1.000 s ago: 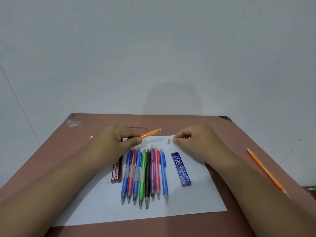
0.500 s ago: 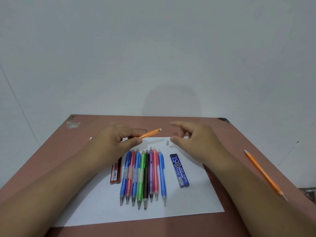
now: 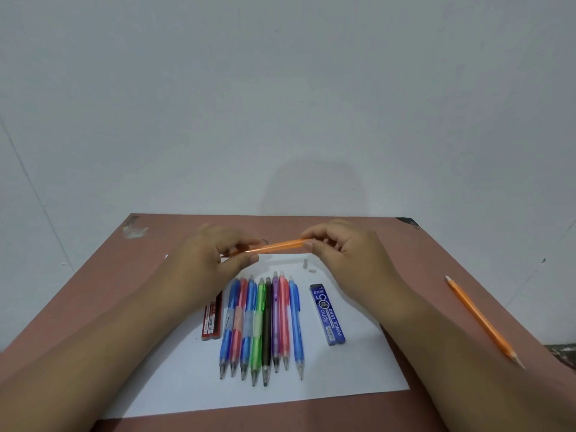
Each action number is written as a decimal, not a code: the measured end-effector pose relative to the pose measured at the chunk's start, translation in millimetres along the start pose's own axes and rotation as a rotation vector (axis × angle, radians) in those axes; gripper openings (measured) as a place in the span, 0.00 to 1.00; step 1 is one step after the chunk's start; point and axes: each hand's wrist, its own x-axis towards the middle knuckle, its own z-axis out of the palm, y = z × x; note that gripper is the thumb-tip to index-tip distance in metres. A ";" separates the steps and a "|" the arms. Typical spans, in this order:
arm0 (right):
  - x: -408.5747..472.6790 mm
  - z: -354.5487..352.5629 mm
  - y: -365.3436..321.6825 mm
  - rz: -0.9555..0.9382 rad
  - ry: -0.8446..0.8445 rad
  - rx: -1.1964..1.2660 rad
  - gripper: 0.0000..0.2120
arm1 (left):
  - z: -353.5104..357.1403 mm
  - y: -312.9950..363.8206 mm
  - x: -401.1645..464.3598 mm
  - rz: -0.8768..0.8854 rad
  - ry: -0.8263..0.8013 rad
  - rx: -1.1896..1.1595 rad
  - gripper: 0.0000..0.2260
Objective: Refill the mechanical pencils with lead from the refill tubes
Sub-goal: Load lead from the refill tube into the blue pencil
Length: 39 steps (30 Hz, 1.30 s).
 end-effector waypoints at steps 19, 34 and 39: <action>15.7 5.8 40.6 0.318 -0.020 -0.095 0.10 | 0.6 -10.8 2.0 -0.322 -0.130 0.008 0.05; 17.5 8.9 48.6 0.226 -0.082 -0.247 0.12 | 0.3 0.5 -0.3 -0.276 -0.227 0.169 0.12; 13.7 -13.9 27.5 0.206 -0.126 -0.162 0.15 | 1.2 -5.7 -0.1 -0.278 -0.210 0.125 0.13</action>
